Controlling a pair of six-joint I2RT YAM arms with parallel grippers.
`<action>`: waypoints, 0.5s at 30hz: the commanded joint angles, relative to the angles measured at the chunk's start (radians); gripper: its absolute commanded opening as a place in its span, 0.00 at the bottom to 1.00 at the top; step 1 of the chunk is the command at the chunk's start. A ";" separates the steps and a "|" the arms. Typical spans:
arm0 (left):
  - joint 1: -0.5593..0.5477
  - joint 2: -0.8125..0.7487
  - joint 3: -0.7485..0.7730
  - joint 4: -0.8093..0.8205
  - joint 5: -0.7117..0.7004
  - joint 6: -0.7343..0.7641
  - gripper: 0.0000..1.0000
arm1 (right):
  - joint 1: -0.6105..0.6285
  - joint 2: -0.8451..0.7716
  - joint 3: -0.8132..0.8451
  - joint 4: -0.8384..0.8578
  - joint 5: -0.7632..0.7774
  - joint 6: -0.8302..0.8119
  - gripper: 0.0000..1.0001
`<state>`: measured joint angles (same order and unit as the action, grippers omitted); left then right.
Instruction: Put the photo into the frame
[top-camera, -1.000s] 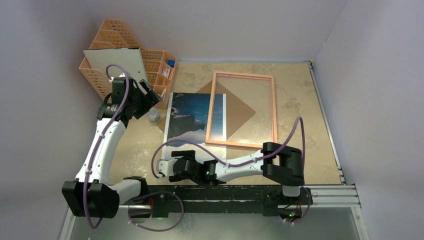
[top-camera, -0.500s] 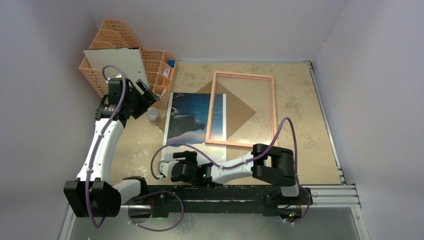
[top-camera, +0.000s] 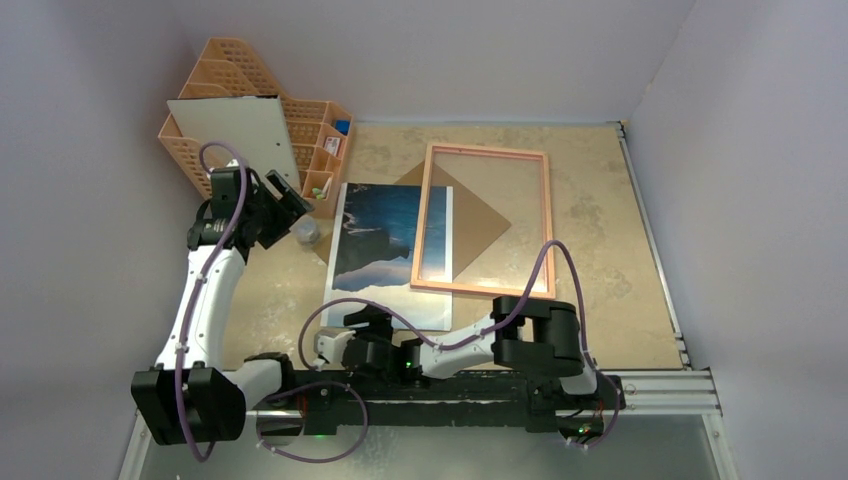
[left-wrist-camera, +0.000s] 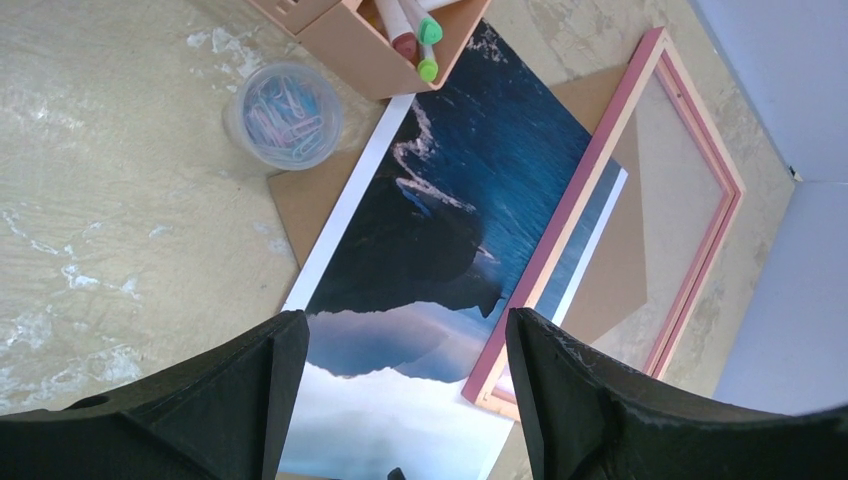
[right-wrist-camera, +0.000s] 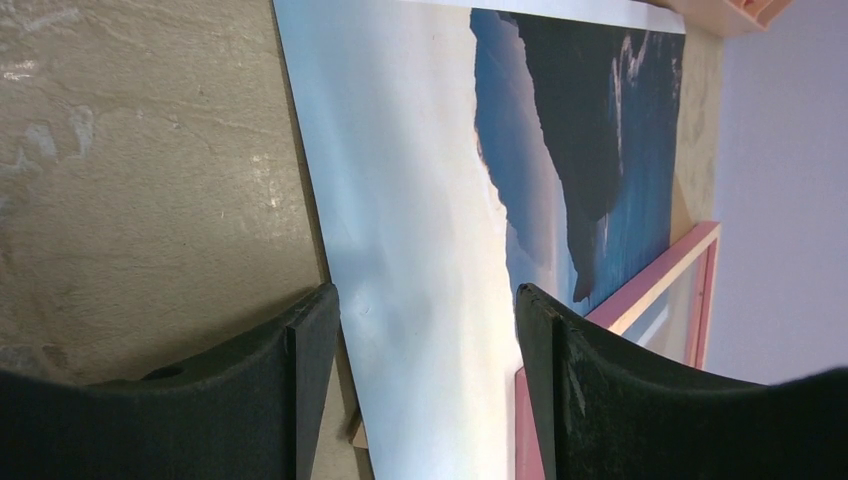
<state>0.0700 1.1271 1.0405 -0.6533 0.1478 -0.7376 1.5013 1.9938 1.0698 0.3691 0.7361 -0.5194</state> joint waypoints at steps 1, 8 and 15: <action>0.010 -0.032 -0.032 0.020 0.020 0.012 0.75 | -0.001 -0.025 -0.026 0.129 0.094 -0.051 0.65; 0.011 -0.019 -0.069 0.054 0.045 -0.004 0.75 | 0.000 -0.091 -0.096 0.322 0.134 -0.129 0.57; 0.013 -0.003 -0.078 0.074 0.047 -0.007 0.75 | -0.001 -0.051 -0.087 0.418 0.126 -0.185 0.54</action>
<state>0.0719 1.1179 0.9668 -0.6327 0.1795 -0.7403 1.5032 1.9434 0.9691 0.6704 0.8265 -0.6556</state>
